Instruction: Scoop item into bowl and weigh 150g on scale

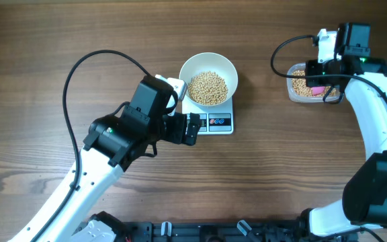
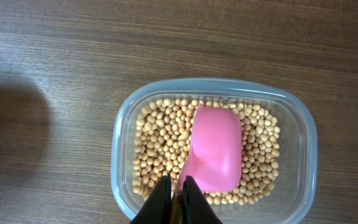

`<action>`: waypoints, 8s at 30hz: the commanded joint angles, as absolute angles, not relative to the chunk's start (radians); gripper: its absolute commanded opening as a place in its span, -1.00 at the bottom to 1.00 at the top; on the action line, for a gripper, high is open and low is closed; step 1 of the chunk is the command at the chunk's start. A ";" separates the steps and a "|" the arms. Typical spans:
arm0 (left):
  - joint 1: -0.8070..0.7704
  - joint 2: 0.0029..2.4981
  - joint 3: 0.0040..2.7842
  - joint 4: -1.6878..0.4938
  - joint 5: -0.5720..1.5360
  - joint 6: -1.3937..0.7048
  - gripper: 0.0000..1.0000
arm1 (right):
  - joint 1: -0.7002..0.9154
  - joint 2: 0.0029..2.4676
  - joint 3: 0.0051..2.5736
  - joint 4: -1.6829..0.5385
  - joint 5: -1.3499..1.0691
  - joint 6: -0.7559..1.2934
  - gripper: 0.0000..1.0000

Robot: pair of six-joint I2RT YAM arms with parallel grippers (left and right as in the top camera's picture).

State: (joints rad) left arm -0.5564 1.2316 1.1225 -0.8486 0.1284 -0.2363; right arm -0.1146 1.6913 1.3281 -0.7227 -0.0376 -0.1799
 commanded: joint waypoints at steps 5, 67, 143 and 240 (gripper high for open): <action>-0.561 1.231 1.118 -0.849 0.119 -0.216 1.00 | -0.159 1.711 1.308 -0.775 -0.118 -0.080 -0.91; -0.561 1.231 1.118 -0.849 0.119 -0.216 1.00 | -0.527 1.713 1.202 -0.765 -0.744 0.089 -0.92; -0.561 1.231 1.118 -0.849 0.119 -0.216 1.00 | -0.027 1.713 1.203 -0.281 -1.084 0.168 -0.91; -0.561 1.231 1.118 -0.849 0.119 -0.216 1.00 | 0.348 1.516 1.252 -0.284 -0.358 -0.524 -0.92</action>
